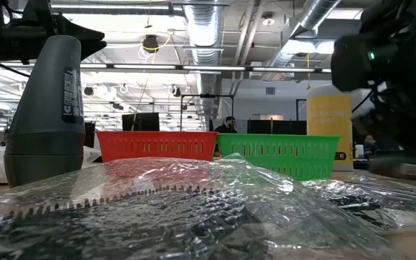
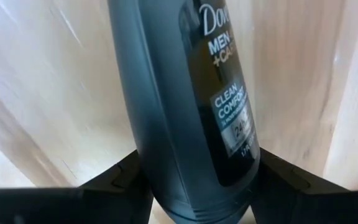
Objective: Pick & Place Travel size toiletries
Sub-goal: Put the dark gray deodorant into the right green basket
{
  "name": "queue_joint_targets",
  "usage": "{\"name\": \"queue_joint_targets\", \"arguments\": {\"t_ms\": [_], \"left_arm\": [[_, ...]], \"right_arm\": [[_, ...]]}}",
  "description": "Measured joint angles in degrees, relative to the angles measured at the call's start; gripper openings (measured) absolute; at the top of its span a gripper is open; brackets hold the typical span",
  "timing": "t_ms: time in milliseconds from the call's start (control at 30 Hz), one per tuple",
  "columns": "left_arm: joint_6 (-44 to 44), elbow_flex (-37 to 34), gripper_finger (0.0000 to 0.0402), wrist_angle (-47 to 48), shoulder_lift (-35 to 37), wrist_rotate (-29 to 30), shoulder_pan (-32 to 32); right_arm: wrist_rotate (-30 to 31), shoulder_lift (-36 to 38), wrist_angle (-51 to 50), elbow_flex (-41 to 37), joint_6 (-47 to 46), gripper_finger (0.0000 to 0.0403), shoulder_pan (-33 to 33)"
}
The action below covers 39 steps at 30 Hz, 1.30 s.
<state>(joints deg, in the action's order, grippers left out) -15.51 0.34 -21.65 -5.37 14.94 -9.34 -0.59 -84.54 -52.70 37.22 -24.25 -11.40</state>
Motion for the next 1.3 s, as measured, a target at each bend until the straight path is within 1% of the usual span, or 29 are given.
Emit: {"name": "queue_joint_targets", "arguments": {"t_ms": [267,500,733,900,1033,1300], "left_arm": [[0.0,0.01,0.0087,-0.39,-0.03,-0.02,0.01],[-0.19,0.01,0.0087,-0.46,-0.04,-0.02,0.0],[-0.21,0.01,0.0087,-0.69,-0.04,-0.02,0.0],[-0.22,0.01,0.0087,-0.84,-0.04,-0.02,0.02],[-1.24,0.0,0.0087,-1.12,-0.04,-0.02,0.02],[-1.49,0.0,0.0087,-1.4,-0.04,-0.04,0.0]], "right_arm": [[0.68,5.74,-2.11,1.62,-0.61,0.0191,0.0],[1.58,10.17,-4.57,5.7,-0.83,0.0191,0.0],[4.65,13.14,-5.4,10.61,0.18,0.0191,-0.07],[7.34,13.36,-4.85,13.71,2.01,0.0191,-0.07],[8.63,12.88,-2.58,15.34,4.05,0.0191,0.22],[8.64,12.2,6.35,15.53,6.77,0.0191,1.45]]}}
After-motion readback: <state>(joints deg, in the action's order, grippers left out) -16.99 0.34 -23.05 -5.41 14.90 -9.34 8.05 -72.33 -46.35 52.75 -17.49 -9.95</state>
